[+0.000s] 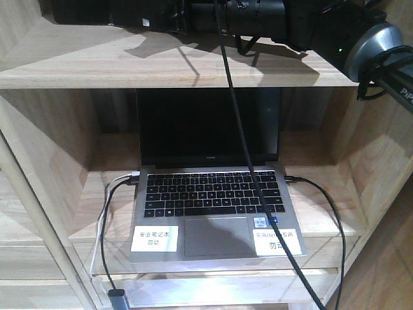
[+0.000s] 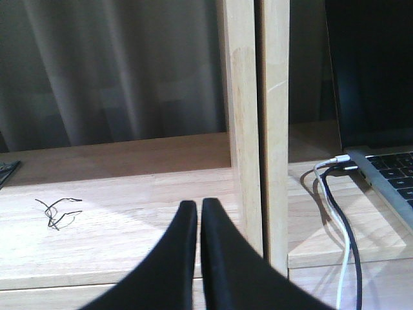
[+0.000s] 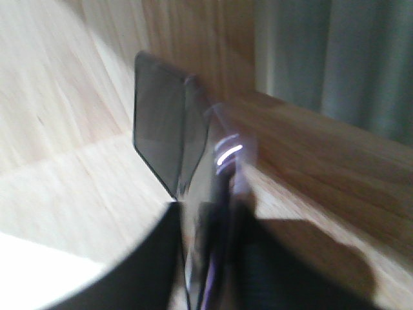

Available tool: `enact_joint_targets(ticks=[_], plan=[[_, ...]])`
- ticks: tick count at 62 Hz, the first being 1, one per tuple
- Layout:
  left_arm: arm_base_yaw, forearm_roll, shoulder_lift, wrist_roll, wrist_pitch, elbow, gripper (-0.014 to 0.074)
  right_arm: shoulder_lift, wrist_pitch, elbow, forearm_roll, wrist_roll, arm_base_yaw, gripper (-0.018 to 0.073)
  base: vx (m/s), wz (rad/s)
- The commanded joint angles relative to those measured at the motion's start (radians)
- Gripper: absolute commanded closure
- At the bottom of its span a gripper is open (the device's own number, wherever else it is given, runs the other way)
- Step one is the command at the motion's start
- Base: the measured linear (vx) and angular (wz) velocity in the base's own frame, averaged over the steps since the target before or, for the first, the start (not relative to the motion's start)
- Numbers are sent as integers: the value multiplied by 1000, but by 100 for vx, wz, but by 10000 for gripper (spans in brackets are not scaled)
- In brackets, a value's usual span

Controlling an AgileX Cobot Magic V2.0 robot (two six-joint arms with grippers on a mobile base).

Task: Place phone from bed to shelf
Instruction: 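Raise the right gripper with the phone above the upper shelf, then lower the phone flat onto the upper shelf and open the right gripper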

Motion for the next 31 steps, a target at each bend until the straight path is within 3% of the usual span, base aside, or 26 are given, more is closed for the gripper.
enact_joint_targets(ticks=[1, 13, 31], plan=[[-4, -9, -13, -6, -72, -21, 595, -53, -50, -29, 26, -6, -1, 209, 0, 0], [-4, -9, -13, -6, -72, -21, 595, -66, -107, -29, -9, 5, -1, 34, 0, 0], [-4, -9, -13, -6, -72, -21, 595, -115, -119, -29, -130, 53, -1, 15, 0, 0]])
